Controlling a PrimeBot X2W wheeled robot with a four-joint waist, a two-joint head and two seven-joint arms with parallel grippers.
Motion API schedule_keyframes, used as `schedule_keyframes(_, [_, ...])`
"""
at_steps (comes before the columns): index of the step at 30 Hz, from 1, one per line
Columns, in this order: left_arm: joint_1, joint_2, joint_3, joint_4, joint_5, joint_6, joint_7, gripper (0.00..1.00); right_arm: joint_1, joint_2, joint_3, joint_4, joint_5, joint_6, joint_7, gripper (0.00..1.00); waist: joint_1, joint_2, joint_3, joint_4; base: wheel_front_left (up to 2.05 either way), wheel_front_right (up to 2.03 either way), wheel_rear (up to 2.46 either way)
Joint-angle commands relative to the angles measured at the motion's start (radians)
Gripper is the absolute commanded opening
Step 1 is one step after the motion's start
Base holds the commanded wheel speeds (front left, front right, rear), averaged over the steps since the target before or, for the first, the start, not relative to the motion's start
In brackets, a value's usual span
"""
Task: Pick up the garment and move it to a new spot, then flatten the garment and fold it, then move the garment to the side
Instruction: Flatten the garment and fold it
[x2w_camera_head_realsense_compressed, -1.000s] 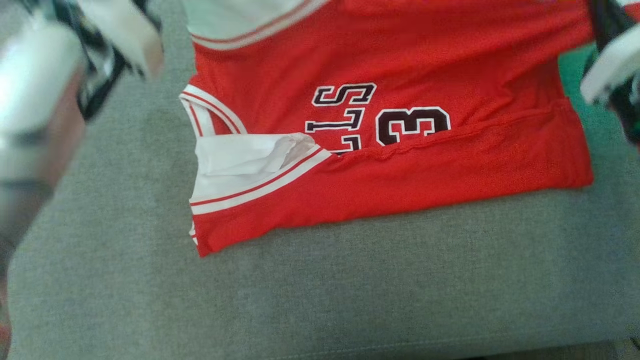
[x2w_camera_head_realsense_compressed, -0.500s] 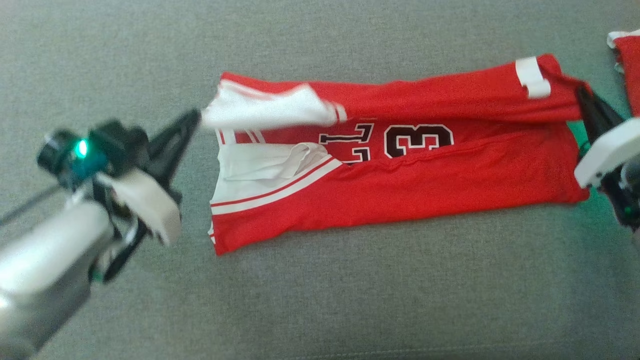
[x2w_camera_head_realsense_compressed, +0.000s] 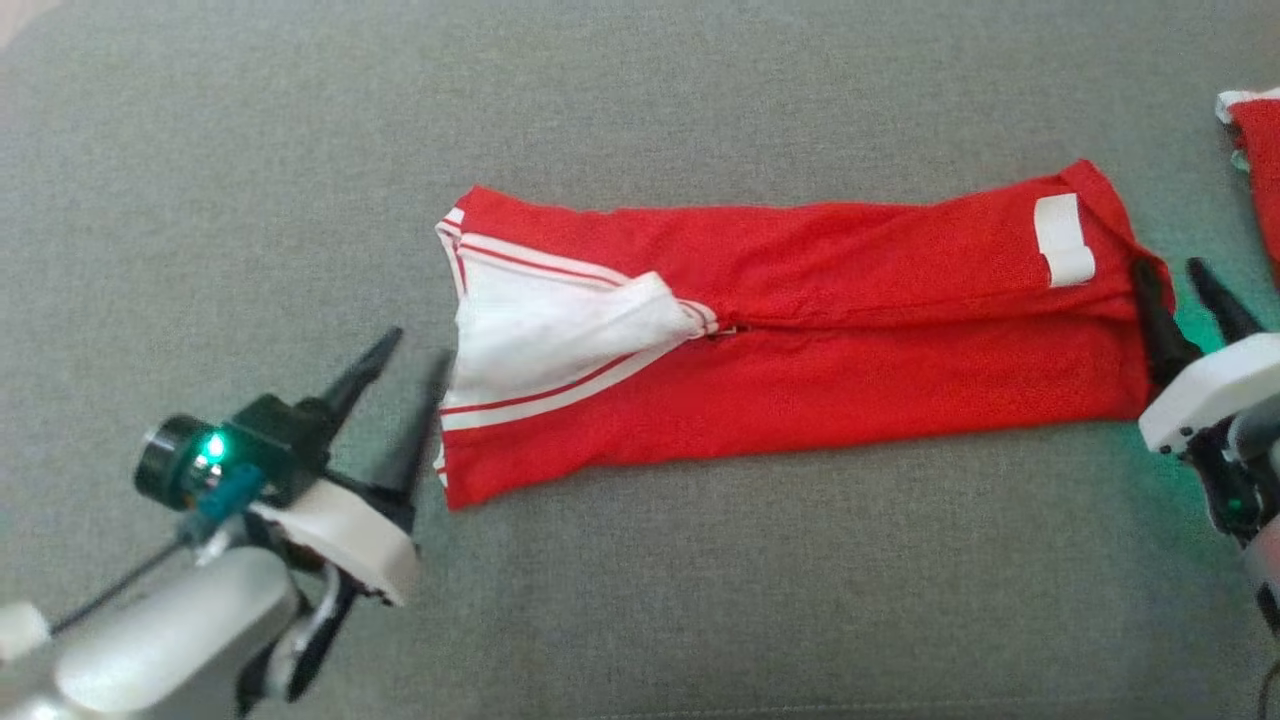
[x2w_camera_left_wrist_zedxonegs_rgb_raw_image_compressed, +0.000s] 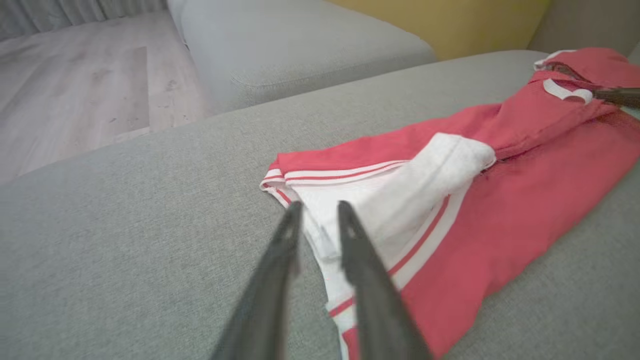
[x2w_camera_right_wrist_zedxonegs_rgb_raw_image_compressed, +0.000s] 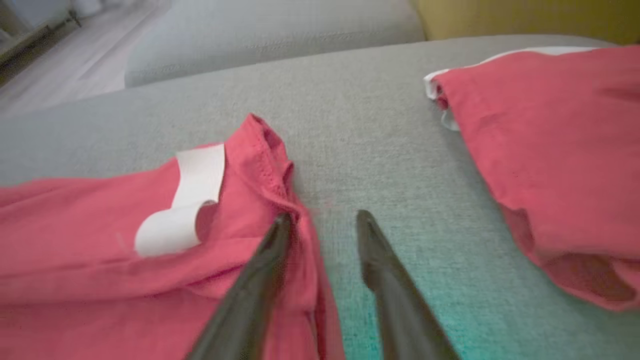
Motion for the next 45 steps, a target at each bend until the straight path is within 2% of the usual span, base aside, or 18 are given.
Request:
schedule_keyframes(1, [-0.012,0.016,0.047,-0.013,0.001,0.013,-0.020,1.00,0.031,-0.013,-0.008,-0.020,-0.001,0.007,-0.026,1.00,0.0001,-0.0001,-0.007,0.004,0.00,0.00,0.00])
schedule_keyframes(4, [0.030,-0.052,0.072,0.023,0.024,0.074,-0.072,1.00,0.097,0.006,-0.071,-0.044,0.003,0.007,-0.086,1.00,0.0001,-0.0001,-0.027,0.018,0.00,0.00,0.00])
schedule_keyframes(7, [0.097,-0.140,0.147,0.046,0.065,0.146,-0.091,1.00,0.185,0.029,-0.140,-0.099,-0.008,0.007,-0.116,1.00,0.0001,-0.0001,-0.057,0.033,0.00,0.00,0.00])
schedule_keyframes(10, [0.199,-0.234,0.274,0.020,0.179,0.204,-0.092,1.00,0.266,0.060,-0.229,-0.173,-0.042,0.007,-0.121,1.00,0.0001,-0.0001,-0.094,0.048,0.00,0.00,0.00])
schedule_keyframes(14, [0.350,-0.344,0.404,-0.026,0.347,0.237,-0.092,1.00,0.347,0.111,-0.342,-0.246,-0.116,0.007,-0.122,1.00,0.0001,-0.0001,-0.140,0.076,0.00,0.00,0.00])
schedule_keyframes(17, [0.437,-0.415,0.456,-0.049,0.447,0.220,-0.093,1.00,0.359,0.138,-0.408,-0.235,-0.153,0.007,-0.122,1.00,0.0001,-0.0001,-0.160,0.111,0.00,0.00,0.00])
schedule_keyframes(22, [0.511,-0.498,0.504,-0.057,0.555,0.150,-0.093,1.00,0.299,0.155,-0.502,-0.141,-0.218,0.007,-0.113,1.00,0.0001,-0.0001,-0.157,0.172,0.00,0.00,0.00])
schedule_keyframes(27, [0.533,-0.533,0.540,-0.049,0.627,0.073,-0.093,1.00,0.214,0.154,-0.590,0.019,-0.314,0.007,-0.079,1.00,0.0001,-0.0001,-0.136,0.212,0.00,0.00,0.00])
schedule_keyframes(33, [0.549,-0.562,0.586,-0.049,0.686,0.014,-0.093,1.00,0.144,0.198,-0.653,0.198,-0.406,0.007,-0.014,0.98,0.0001,-0.0001,-0.128,0.226,0.00,0.00,0.00])
schedule_keyframes(34, [0.552,-0.568,0.594,-0.050,0.693,0.007,-0.093,1.00,0.134,0.209,-0.649,0.219,-0.421,0.007,0.001,0.91,0.0001,-0.0001,-0.128,0.225,0.00,0.00,0.00])
schedule_keyframes(36, [0.558,-0.575,0.603,-0.048,0.706,-0.012,-0.093,1.00,0.117,0.239,-0.635,0.243,-0.439,0.007,0.024,0.12,0.0001,-0.0001,-0.131,0.221,0.00,0.00,0.00])
schedule_keyframes(37, [0.561,-0.579,0.609,-0.047,0.712,-0.018,-0.093,1.00,0.111,0.251,-0.630,0.249,-0.442,0.007,0.028,0.00,0.0001,-0.0001,-0.134,0.218,0.00,0.00,0.00])
schedule_keyframes(42, [0.575,-0.586,0.637,-0.042,0.726,-0.045,-0.093,1.00,0.094,0.267,-0.632,0.252,-0.449,0.007,-0.016,0.00,0.0001,-0.0001,-0.150,0.201,0.00,0.00,0.00])
schedule_keyframes(45, [0.587,-0.588,0.662,-0.044,0.738,-0.054,-0.093,1.00,0.083,0.244,-0.650,0.256,-0.465,0.007,-0.048,0.00,0.0001,-0.0001,-0.163,0.184,0.00,0.00,0.00])
